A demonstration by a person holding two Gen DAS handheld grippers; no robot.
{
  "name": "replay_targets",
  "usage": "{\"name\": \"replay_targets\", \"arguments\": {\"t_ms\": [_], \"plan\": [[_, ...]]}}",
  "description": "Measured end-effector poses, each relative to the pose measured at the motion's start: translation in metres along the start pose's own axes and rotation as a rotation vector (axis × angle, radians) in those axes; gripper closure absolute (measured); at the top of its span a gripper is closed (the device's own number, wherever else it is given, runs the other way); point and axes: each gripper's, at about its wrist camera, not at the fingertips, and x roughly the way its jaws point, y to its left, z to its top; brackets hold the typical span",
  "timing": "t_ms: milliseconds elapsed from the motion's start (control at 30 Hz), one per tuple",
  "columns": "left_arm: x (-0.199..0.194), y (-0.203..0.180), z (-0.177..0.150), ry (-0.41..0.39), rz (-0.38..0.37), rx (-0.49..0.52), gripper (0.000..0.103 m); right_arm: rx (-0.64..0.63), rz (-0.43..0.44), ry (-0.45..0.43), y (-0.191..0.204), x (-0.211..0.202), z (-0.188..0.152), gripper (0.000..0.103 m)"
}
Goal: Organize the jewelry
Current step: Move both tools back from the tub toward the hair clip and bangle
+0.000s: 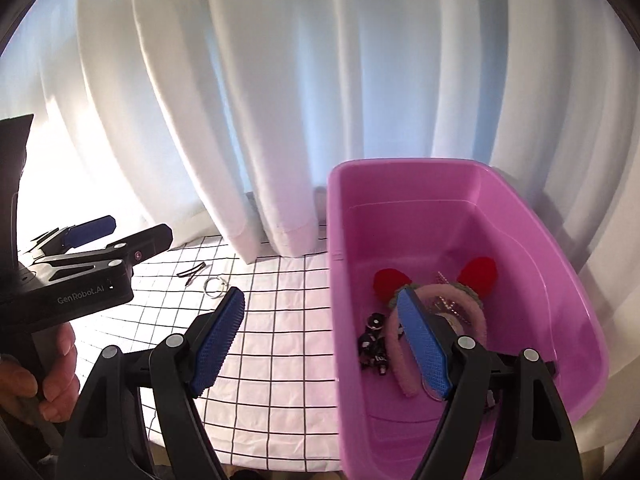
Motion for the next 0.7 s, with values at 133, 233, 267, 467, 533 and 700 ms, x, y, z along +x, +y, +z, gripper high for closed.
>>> {"name": "replay_targets", "arguments": {"t_ms": [133, 233, 267, 467, 533, 700], "plan": [[0.005, 0.045, -0.019, 0.035, 0.062, -0.047, 0.009, -0.044, 0.048, 0.02, 0.031, 0.013, 0.002, 0.028], [0.014, 0.078, -0.034, 0.072, 0.115, -0.078, 0.009, -0.068, 0.081, 0.048, 0.052, 0.031, 0.001, 0.028], [0.018, 0.09, -0.039, 0.087, 0.129, -0.09, 0.009, -0.071, 0.091, 0.062, 0.057, 0.038, -0.001, 0.028], [0.043, 0.137, -0.059, 0.136, 0.169, -0.125, 0.009, -0.068, 0.138, 0.147, 0.088, 0.084, -0.012, 0.028], [0.054, 0.146, -0.062, 0.146, 0.177, -0.125, 0.009, -0.061, 0.143, 0.169, 0.094, 0.102, -0.015, 0.028], [0.091, 0.162, -0.064, 0.167, 0.181, -0.138, 0.009, -0.051, 0.148, 0.207, 0.111, 0.148, -0.023, 0.028]]}}
